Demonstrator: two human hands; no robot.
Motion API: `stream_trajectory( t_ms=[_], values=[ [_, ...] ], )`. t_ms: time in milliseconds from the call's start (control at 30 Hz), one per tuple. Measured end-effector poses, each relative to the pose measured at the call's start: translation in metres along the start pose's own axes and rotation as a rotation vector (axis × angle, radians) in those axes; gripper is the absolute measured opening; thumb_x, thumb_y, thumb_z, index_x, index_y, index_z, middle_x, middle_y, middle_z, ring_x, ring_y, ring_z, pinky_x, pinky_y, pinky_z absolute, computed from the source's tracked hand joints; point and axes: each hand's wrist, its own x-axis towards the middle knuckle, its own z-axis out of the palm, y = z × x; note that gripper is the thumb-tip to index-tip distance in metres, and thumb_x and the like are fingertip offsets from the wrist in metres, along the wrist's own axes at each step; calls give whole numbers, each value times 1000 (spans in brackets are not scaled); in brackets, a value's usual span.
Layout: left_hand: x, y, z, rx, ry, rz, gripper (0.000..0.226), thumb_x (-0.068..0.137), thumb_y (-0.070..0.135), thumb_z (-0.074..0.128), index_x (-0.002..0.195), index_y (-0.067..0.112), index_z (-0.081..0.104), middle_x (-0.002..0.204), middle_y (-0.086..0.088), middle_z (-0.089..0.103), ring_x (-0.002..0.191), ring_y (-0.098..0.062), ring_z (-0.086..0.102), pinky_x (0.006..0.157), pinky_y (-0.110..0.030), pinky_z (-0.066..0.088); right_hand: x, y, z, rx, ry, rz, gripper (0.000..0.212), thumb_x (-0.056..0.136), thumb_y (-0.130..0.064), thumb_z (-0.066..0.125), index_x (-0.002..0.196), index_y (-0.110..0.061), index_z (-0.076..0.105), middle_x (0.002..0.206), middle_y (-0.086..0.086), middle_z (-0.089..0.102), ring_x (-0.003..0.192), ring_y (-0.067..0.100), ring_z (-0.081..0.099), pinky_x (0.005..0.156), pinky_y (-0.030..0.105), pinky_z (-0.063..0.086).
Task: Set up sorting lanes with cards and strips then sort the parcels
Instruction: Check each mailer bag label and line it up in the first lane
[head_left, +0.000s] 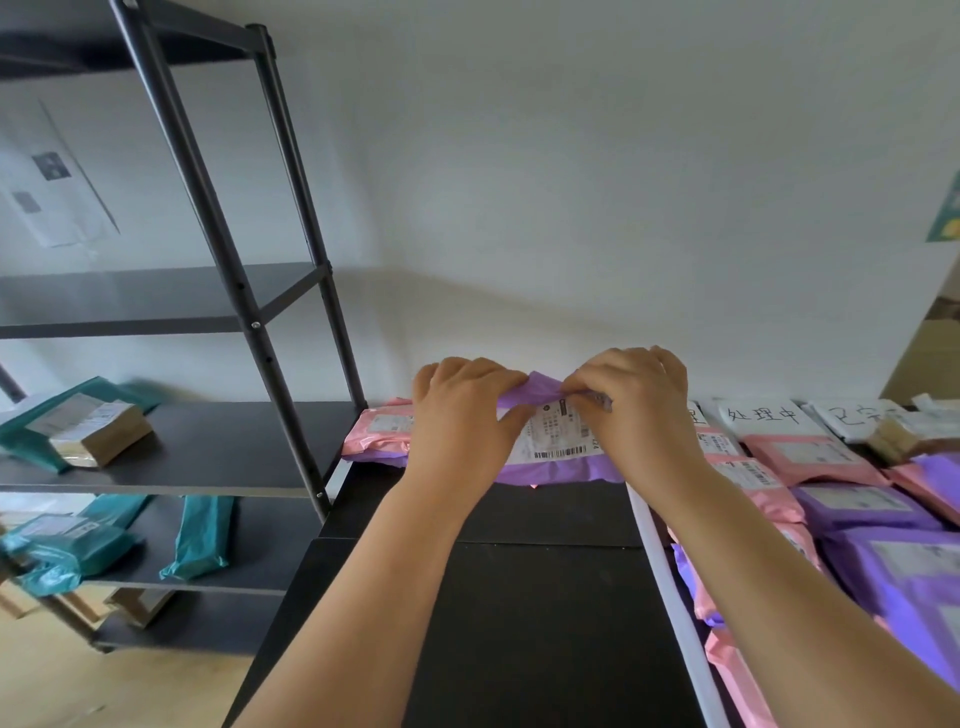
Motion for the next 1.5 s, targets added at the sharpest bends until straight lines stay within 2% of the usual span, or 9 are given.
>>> stream_trajectory(
  t_ms=[167, 267, 400, 633, 733, 833, 933, 1133, 1500],
  values=[
    [5, 5, 1, -87, 65, -76, 17, 93, 35, 66, 99, 26, 79, 94, 9, 71, 97, -17, 54, 84, -28, 29, -3, -3, -4, 5, 111, -32, 13, 81, -6, 80, 92, -13, 80, 100, 7, 70, 97, 33, 64, 98, 52, 42],
    [5, 4, -3, -349, 5, -296, 8, 90, 31, 70, 90, 30, 79, 79, 19, 66, 85, -10, 60, 77, -30, 49, -9, -3, -11, 90, 129, 110, 30, 87, -11, 75, 116, -15, 71, 117, 5, 67, 111, 28, 61, 104, 47, 41],
    [3, 2, -12, -649, 25, -530, 23, 87, 29, 75, 69, 42, 69, 69, 26, 69, 72, -5, 67, 65, -33, 61, -30, -2, -15, 345, 215, 439, 23, 94, -20, 66, 116, -24, 62, 106, -10, 65, 97, 4, 60, 91, 37, 50],
    [-7, 4, -21, -904, 131, -690, 13, 83, 29, 78, 74, 36, 73, 74, 15, 73, 79, -13, 72, 65, -32, 61, -58, -9, 13, 635, 56, 766, 14, 94, -40, 63, 95, -47, 51, 94, -29, 59, 86, -16, 57, 70, 14, 38],
    [-10, 5, -24, -1058, 141, -811, 4, 79, 27, 80, 79, 25, 76, 77, 8, 75, 75, -14, 74, 56, -24, 57, -55, -12, 20, 682, -26, 745, 10, 94, -39, 63, 93, -44, 55, 79, -38, 63, 78, -31, 52, 56, 5, 41],
    [-13, 4, -29, -1213, 127, -885, 28, 65, 32, 80, 86, 15, 76, 84, -1, 76, 79, -19, 74, 60, -27, 58, -48, -16, 20, 759, -29, 692, 16, 94, -33, 65, 88, -45, 57, 76, -51, 57, 78, -29, 54, 54, -4, 39],
    [-18, 1, -32, -1345, 114, -890, 45, 61, 32, 77, 97, 5, 74, 93, -9, 76, 84, -24, 74, 59, -26, 58, -45, -18, 21, 827, -9, 692, 15, 91, -31, 70, 90, -42, 60, 79, -43, 63, 79, -20, 61, 55, 2, 46],
    [-25, -9, -35, -1362, 131, -890, 29, 66, 30, 78, 85, 9, 72, 89, -8, 77, 78, -21, 74, 56, -23, 57, -39, -23, 12, 864, 140, 714, 11, 85, -21, 76, 87, -30, 70, 83, -18, 74, 78, 0, 70, 70, 21, 54],
    [-23, -14, -40, -1349, 139, -892, 25, 78, 26, 80, 74, 7, 65, 90, -19, 73, 82, -31, 69, 77, -39, 58, -16, -34, -31, 970, 144, 695, 17, 87, -14, 74, 73, -23, 74, 68, -10, 72, 59, -2, 64, 51, 13, 49]
  ],
)
